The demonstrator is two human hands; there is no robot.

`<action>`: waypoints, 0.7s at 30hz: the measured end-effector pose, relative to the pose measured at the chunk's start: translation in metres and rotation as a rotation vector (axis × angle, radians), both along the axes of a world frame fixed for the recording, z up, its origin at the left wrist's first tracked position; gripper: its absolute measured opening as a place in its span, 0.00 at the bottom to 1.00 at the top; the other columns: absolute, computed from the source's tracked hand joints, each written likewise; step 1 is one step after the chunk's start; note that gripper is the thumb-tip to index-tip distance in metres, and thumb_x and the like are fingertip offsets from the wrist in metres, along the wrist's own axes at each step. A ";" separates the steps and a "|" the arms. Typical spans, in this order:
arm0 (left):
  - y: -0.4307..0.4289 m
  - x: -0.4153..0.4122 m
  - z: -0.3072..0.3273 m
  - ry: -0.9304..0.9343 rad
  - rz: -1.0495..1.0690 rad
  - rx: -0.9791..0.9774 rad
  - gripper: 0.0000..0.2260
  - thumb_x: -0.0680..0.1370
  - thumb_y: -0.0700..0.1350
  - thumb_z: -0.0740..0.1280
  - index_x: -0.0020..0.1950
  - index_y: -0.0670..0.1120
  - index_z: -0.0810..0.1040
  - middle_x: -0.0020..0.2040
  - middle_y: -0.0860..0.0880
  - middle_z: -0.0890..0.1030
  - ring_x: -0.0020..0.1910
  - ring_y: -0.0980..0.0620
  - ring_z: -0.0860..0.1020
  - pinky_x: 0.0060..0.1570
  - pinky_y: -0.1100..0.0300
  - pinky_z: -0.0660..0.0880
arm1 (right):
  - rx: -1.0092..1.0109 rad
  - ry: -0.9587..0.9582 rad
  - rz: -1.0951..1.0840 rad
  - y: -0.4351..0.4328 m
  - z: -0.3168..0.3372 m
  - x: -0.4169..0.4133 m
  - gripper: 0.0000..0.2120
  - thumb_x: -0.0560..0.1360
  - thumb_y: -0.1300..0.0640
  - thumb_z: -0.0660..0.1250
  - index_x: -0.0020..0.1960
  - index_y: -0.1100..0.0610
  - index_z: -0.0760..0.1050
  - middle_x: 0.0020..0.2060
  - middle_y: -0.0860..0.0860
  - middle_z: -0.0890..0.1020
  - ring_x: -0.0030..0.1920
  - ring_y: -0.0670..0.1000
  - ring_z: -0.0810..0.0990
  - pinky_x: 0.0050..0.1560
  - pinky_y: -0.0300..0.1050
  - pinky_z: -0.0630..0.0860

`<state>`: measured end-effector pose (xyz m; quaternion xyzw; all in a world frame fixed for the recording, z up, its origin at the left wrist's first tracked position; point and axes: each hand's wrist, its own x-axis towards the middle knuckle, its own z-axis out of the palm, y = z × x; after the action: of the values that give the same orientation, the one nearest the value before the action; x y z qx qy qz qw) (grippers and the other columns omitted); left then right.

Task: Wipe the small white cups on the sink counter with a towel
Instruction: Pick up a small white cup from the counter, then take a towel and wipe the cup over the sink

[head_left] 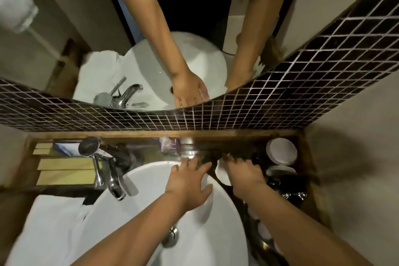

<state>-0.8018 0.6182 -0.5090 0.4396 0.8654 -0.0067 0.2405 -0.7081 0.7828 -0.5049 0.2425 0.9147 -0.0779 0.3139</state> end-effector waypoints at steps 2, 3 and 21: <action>-0.002 0.002 -0.002 0.031 -0.020 -0.002 0.32 0.74 0.67 0.54 0.76 0.58 0.56 0.77 0.48 0.61 0.75 0.42 0.56 0.70 0.40 0.56 | 0.019 -0.008 0.053 0.003 -0.007 -0.001 0.52 0.68 0.61 0.74 0.77 0.41 0.43 0.71 0.56 0.68 0.66 0.62 0.71 0.61 0.60 0.72; -0.003 0.002 -0.002 0.055 -0.036 -0.002 0.32 0.74 0.67 0.54 0.76 0.57 0.58 0.76 0.48 0.62 0.75 0.42 0.56 0.70 0.40 0.53 | 0.024 -0.015 0.072 0.004 -0.009 -0.001 0.52 0.68 0.61 0.74 0.77 0.39 0.41 0.72 0.56 0.67 0.66 0.62 0.71 0.60 0.59 0.72; -0.070 -0.022 0.060 -0.121 0.116 0.181 0.29 0.76 0.61 0.60 0.76 0.56 0.60 0.74 0.52 0.68 0.72 0.49 0.65 0.70 0.43 0.55 | -0.118 0.373 0.103 -0.059 0.092 -0.019 0.49 0.57 0.40 0.81 0.70 0.42 0.56 0.61 0.51 0.70 0.53 0.55 0.78 0.41 0.45 0.79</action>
<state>-0.8242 0.5479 -0.4494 0.4085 0.8703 0.1118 0.2514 -0.7275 0.7239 -0.4130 0.1577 0.9621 -0.1587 0.1561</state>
